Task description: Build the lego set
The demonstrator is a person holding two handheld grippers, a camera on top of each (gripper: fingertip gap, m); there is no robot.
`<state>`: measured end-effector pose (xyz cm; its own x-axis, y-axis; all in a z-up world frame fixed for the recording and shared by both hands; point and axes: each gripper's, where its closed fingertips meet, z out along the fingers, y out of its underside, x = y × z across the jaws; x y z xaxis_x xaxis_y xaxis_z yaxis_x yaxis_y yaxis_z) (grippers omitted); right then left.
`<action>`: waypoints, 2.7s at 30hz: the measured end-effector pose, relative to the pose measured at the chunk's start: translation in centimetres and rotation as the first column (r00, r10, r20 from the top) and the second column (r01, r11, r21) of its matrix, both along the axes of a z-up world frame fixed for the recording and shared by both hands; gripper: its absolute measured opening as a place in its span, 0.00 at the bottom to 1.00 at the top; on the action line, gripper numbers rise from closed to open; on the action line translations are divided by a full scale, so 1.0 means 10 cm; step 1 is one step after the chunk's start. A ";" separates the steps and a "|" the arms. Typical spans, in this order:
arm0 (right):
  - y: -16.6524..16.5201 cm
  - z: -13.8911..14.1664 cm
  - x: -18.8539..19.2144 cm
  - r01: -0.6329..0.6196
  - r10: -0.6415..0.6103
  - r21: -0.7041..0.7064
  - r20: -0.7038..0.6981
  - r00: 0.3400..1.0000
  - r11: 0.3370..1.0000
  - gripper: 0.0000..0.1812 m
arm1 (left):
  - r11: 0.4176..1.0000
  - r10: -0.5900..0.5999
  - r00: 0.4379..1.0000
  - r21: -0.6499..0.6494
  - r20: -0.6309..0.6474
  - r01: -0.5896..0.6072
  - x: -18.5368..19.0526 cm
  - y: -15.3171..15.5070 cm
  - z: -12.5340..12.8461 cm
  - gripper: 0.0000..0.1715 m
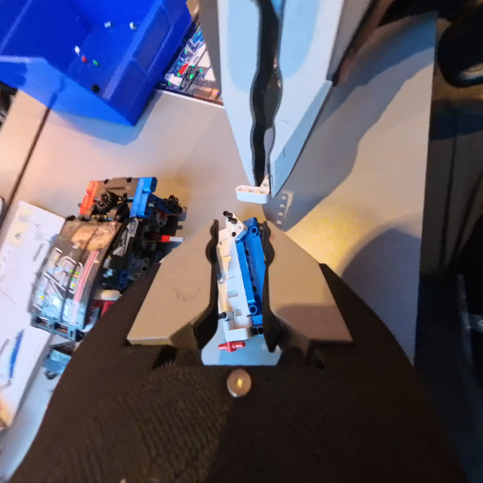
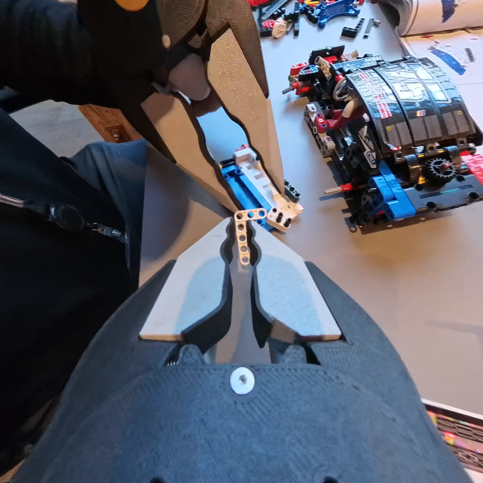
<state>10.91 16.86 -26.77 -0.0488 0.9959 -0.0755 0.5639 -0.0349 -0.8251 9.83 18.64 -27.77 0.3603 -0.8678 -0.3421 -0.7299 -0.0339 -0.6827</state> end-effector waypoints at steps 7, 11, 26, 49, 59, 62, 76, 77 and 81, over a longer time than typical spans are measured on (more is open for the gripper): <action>-0.13 0.09 0.02 -0.080 0.073 -0.249 -0.040 0.997 0.965 0.03 | 0.970 -0.137 0.981 0.182 -0.141 0.162 0.18 -0.09 0.04 0.14; -0.21 0.12 0.08 -0.125 0.114 -0.489 -0.051 0.992 0.863 0.03 | 0.936 -0.183 0.962 0.262 -0.202 0.233 0.26 -0.15 0.06 0.09; -0.15 0.20 0.09 -0.145 0.060 -0.772 -0.137 0.989 0.619 0.03 | 0.975 -0.130 0.984 0.168 -0.119 0.149 0.29 -0.11 0.06 0.04; 0.18 -0.13 0.05 -0.006 -0.085 0.518 0.152 0.985 0.855 0.05 | 0.720 0.262 0.957 -0.685 0.125 -0.107 0.23 -0.16 -0.14 0.04; 0.15 -0.08 0.00 0.030 -0.094 0.505 0.103 0.990 0.863 0.04 | 0.681 0.299 0.941 -0.726 0.155 -0.097 0.21 -0.20 -0.13 0.05; 0.27 -0.11 0.05 0.102 -0.151 0.379 0.102 0.983 0.920 0.04 | 0.731 0.306 0.939 -0.671 0.158 -0.126 0.12 -0.13 -0.08 0.12; 0.34 -0.11 -0.04 0.135 -0.124 -0.128 0.087 0.988 0.983 0.04 | 0.946 0.149 0.986 -0.302 0.078 -0.119 -0.01 0.11 -0.09 0.14; 0.34 -0.12 -0.04 0.130 -0.118 -0.137 0.090 0.989 0.982 0.04 | 0.954 0.119 0.989 -0.285 0.084 -0.091 0.02 0.11 -0.09 0.15; 0.30 -0.12 -0.02 0.094 -0.078 -0.177 0.092 0.993 0.980 0.04 | 0.977 0.025 0.996 -0.215 0.083 -0.007 0.06 0.09 -0.05 0.14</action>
<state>10.68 19.85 -28.01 0.0507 0.9656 -0.2551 0.6192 -0.2308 -0.7505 10.40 19.55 -28.23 0.3943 -0.9116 -0.1164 -0.6682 -0.1975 -0.7173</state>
